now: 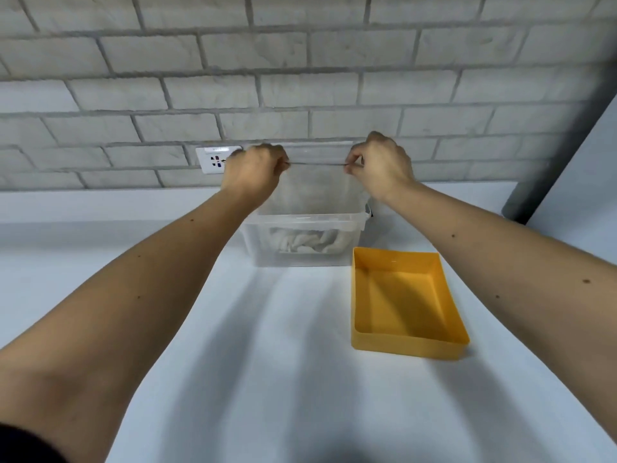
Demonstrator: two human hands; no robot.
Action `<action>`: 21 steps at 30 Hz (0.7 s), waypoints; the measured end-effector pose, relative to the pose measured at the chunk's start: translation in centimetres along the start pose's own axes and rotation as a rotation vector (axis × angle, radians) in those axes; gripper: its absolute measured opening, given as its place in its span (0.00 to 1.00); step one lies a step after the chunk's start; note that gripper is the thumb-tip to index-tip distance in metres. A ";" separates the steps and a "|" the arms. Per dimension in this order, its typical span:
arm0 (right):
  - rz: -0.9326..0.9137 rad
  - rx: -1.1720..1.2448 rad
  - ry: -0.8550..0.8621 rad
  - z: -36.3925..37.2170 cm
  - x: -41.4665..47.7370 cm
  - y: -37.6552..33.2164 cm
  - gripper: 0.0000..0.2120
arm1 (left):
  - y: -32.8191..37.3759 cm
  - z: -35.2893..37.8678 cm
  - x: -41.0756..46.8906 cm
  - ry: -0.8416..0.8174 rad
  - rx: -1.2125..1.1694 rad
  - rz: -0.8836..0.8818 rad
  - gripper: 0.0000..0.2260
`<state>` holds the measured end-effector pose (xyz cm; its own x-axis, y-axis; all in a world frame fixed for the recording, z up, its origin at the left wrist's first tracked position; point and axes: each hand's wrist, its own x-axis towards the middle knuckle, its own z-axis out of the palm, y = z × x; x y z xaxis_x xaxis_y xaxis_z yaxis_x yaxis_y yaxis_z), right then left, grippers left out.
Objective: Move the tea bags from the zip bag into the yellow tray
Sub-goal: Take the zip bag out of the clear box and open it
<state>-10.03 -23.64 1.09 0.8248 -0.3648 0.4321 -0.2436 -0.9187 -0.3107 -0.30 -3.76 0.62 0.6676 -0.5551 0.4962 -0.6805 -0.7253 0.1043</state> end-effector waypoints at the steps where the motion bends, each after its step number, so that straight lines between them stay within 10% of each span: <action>1: -0.001 0.016 0.031 -0.5 0.1 -0.2 0.08 | 0.2 -0.6 0.2 0.036 0.004 0.008 0.11; 15: -0.124 0.156 0.468 -10.0 0.6 -4.5 0.10 | 1.4 -11.7 0.9 0.381 -0.140 0.001 0.13; 21: -0.169 0.165 0.387 -10.2 -2.0 -5.3 0.09 | 1.0 -14.2 -2.4 0.244 -0.245 -0.046 0.12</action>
<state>-15.60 -19.55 10.54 0.5869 -0.2698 0.7634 -0.0116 -0.9455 -0.3253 -6.91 2.63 11.75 0.6279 -0.3884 0.6745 -0.7232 -0.6114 0.3211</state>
